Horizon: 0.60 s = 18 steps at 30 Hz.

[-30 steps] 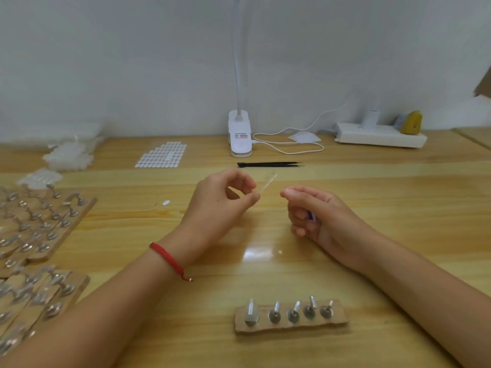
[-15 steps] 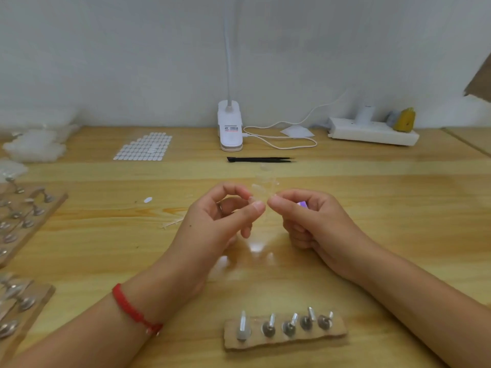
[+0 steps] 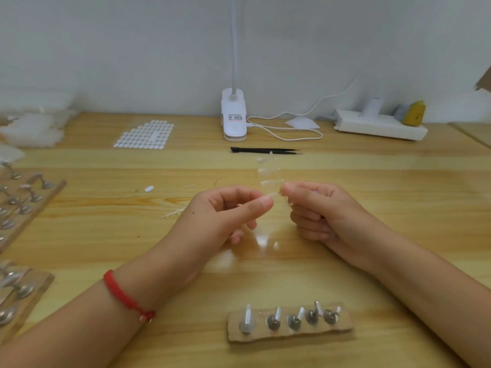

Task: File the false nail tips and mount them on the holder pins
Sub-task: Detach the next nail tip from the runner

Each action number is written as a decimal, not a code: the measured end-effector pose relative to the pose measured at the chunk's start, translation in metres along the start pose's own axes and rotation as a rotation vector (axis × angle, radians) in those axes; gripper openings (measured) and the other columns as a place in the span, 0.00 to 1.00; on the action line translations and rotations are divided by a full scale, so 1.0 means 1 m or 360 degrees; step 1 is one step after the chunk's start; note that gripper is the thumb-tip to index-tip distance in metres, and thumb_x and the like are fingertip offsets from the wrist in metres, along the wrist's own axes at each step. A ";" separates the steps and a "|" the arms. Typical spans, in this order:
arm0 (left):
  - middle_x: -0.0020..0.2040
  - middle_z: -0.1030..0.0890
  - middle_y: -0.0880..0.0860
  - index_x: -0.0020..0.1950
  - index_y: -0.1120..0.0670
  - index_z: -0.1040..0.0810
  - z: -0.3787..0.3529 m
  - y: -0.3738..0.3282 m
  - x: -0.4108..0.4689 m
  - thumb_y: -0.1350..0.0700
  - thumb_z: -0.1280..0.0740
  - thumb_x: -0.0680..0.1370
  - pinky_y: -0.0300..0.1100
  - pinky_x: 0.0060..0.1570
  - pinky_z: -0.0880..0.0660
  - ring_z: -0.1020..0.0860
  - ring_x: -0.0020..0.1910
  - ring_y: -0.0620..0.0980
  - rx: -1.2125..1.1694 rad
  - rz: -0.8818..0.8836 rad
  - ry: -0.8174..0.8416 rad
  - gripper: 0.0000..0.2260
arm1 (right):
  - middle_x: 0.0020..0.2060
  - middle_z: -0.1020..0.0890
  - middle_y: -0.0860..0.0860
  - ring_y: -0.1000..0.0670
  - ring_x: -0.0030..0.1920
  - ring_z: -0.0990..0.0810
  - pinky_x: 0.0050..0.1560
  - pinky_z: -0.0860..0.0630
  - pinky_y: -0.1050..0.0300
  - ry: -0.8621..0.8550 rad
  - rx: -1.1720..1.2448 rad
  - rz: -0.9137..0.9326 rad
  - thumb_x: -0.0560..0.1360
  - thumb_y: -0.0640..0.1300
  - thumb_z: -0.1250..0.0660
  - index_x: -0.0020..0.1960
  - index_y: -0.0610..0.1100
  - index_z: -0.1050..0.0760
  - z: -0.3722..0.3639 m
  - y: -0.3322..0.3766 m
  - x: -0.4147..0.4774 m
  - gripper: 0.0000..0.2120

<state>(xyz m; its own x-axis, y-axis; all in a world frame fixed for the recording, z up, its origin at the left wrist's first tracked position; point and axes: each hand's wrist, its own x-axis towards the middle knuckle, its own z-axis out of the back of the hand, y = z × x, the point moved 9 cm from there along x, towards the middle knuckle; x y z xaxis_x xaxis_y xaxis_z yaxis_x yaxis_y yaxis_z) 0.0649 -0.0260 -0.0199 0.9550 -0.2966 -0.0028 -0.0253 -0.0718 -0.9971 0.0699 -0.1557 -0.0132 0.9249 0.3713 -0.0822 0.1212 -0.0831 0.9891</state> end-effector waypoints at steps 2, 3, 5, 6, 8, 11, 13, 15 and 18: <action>0.32 0.25 0.50 0.40 0.50 0.16 -0.002 -0.001 0.001 0.44 0.25 0.64 0.31 0.26 0.33 0.30 0.27 0.43 -0.0010 -0.0019 0.0037 0.11 | 0.23 0.38 0.56 0.58 0.22 0.41 0.20 0.43 0.68 0.0095 0.0029 -0.0028 0.74 0.47 0.34 0.32 0.51 0.21 -0.003 0.000 0.001 0.12; 0.33 0.25 0.50 0.39 0.50 0.17 -0.003 -0.002 0.001 0.45 0.24 0.64 0.31 0.27 0.33 0.29 0.28 0.43 -0.0010 -0.0025 0.0070 0.10 | 0.23 0.38 0.57 0.59 0.22 0.41 0.20 0.43 0.68 0.0143 0.0041 -0.0043 0.75 0.47 0.34 0.33 0.51 0.21 -0.004 -0.001 0.001 0.12; 0.33 0.24 0.49 0.39 0.49 0.17 -0.006 -0.003 0.001 0.46 0.23 0.65 0.31 0.27 0.33 0.29 0.30 0.43 0.0001 -0.0025 0.0134 0.09 | 0.23 0.38 0.57 0.59 0.22 0.40 0.21 0.42 0.68 0.0226 0.0036 -0.0074 0.75 0.49 0.33 0.33 0.51 0.21 -0.007 -0.001 0.001 0.12; 0.32 0.24 0.48 0.39 0.48 0.17 -0.007 -0.003 0.001 0.46 0.24 0.65 0.31 0.27 0.33 0.29 0.30 0.43 0.0008 -0.0021 0.0153 0.08 | 0.23 0.38 0.57 0.59 0.22 0.40 0.21 0.42 0.68 0.0255 0.0023 -0.0085 0.74 0.50 0.34 0.33 0.51 0.21 -0.008 -0.002 0.001 0.12; 0.31 0.24 0.46 0.39 0.48 0.17 -0.008 -0.003 0.001 0.47 0.25 0.65 0.30 0.27 0.32 0.30 0.29 0.42 0.0009 -0.0016 0.0163 0.07 | 0.23 0.38 0.57 0.59 0.22 0.41 0.21 0.43 0.68 0.0292 -0.0005 -0.0106 0.75 0.49 0.35 0.32 0.52 0.21 -0.010 -0.002 0.001 0.14; 0.30 0.24 0.43 0.39 0.48 0.17 -0.009 -0.003 0.001 0.47 0.25 0.65 0.30 0.27 0.32 0.29 0.29 0.42 0.0033 -0.0025 0.0189 0.07 | 0.22 0.37 0.58 0.59 0.22 0.41 0.22 0.43 0.68 0.0342 -0.0077 -0.0138 0.76 0.49 0.37 0.32 0.53 0.20 -0.013 -0.003 -0.001 0.15; 0.30 0.25 0.43 0.39 0.48 0.17 -0.010 -0.004 0.000 0.48 0.24 0.66 0.30 0.27 0.32 0.30 0.29 0.42 0.0059 -0.0025 0.0213 0.06 | 0.22 0.36 0.59 0.59 0.22 0.41 0.22 0.43 0.67 0.0380 -0.0125 -0.0140 0.76 0.49 0.37 0.32 0.54 0.20 -0.017 -0.002 -0.002 0.14; 0.30 0.26 0.44 0.39 0.48 0.17 -0.009 -0.003 0.000 0.45 0.25 0.65 0.30 0.28 0.32 0.31 0.29 0.44 0.0070 -0.0010 0.0206 0.09 | 0.22 0.37 0.58 0.59 0.22 0.41 0.22 0.43 0.67 0.0358 -0.0086 -0.0132 0.75 0.49 0.36 0.32 0.53 0.21 -0.016 -0.002 -0.002 0.14; 0.29 0.27 0.47 0.37 0.48 0.18 -0.006 -0.002 0.000 0.44 0.25 0.64 0.30 0.27 0.33 0.33 0.28 0.45 0.0029 -0.0016 0.0134 0.10 | 0.23 0.38 0.55 0.58 0.22 0.41 0.21 0.42 0.67 0.0188 0.0076 -0.0084 0.73 0.48 0.31 0.30 0.51 0.24 -0.009 -0.001 0.001 0.13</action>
<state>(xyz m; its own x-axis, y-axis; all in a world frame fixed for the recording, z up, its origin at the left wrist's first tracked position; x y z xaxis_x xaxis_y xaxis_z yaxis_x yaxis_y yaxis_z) 0.0637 -0.0312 -0.0170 0.9270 -0.3749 0.0130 -0.0096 -0.0582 -0.9983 0.0672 -0.1475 -0.0135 0.8682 0.4824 -0.1161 0.1880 -0.1033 0.9767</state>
